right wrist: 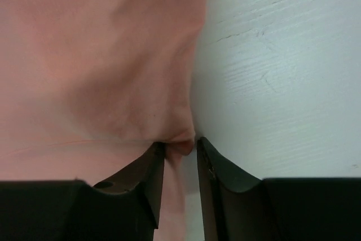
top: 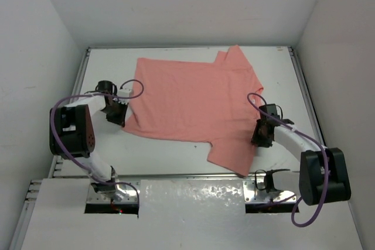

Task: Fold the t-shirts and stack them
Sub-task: Flatten out the tshirt, then grap the side of the flattened tshirt closest away from the robot with both arms

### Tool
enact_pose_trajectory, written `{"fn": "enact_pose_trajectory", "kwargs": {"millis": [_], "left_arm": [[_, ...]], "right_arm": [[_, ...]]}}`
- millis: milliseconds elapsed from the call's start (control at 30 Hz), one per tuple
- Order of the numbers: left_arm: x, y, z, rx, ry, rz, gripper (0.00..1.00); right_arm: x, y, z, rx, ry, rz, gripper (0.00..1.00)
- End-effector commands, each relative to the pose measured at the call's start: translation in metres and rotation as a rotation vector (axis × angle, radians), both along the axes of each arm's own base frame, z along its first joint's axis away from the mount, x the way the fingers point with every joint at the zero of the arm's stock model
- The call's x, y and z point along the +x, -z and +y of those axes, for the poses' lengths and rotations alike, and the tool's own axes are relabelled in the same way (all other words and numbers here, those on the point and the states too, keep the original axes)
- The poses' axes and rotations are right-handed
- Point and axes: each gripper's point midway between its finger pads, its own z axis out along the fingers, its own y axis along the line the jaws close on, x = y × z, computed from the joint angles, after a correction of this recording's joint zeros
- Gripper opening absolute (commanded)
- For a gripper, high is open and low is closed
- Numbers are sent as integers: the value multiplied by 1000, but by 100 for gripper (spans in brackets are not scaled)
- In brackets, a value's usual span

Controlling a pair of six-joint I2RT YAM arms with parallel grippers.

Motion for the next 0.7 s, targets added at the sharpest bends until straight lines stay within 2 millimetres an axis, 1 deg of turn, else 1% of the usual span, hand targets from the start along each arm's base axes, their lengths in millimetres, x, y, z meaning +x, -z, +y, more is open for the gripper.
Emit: {"fn": "enact_pose_trajectory", "kwargs": {"millis": [0,33,67,100,133,167,200,233,267,300,333,367,400,433,467,500,533,567,600,633,667], "left_arm": [[-19,-15,17,106,42,52,0],[-23,-20,17,109,46,47,0],[-32,-21,16,105,58,65,0],[-33,-27,15,105,56,47,8],[-36,-30,14,101,48,48,19],[-35,-33,14,102,43,37,40],[-34,-42,16,113,26,22,57],[-34,-47,18,124,22,20,65],[-35,-52,19,134,19,18,76],[-36,-59,22,151,22,17,77],[-38,-69,29,192,39,23,77],[-35,-84,37,236,74,-2,75],[-30,-95,38,245,69,-41,75],[-27,-105,38,258,138,-76,73],[-23,-115,35,262,195,-126,72],[-18,-129,25,267,342,-220,71],[-20,-131,16,270,452,-258,71],[-26,-135,-1,278,593,-314,71],[-37,-113,-5,298,783,-310,71],[-40,-104,-11,320,880,-331,68],[-39,-102,-16,358,940,-388,65]], "right_arm": [[8,1,-9,-24,68,-31,29],[8,1,-9,-26,70,-39,30],[10,-2,-7,-17,62,-58,31],[17,-6,-6,-16,29,-85,33],[20,-10,-3,-7,-2,-97,37],[22,-14,0,8,-26,-107,40],[23,-20,-2,-11,-60,-97,43],[22,-23,-4,-22,-70,-88,45],[22,-27,-9,-51,-72,-84,49],[24,-36,-11,-64,-100,-83,51],[25,-42,-10,-65,-113,-88,53],[25,-50,-4,-36,-142,-87,65],[24,-54,-4,-36,-144,-81,65],[22,-57,-4,-35,-140,-68,68],[19,-60,-2,-22,-132,-59,70],[13,-62,0,-7,-130,-41,71],[10,-62,2,9,-127,-35,71],[3,-60,9,50,-121,-18,70],[-3,-61,12,66,-117,-18,69],[-7,-61,14,78,-113,-13,67],[-14,-57,16,87,-108,2,65]]}}
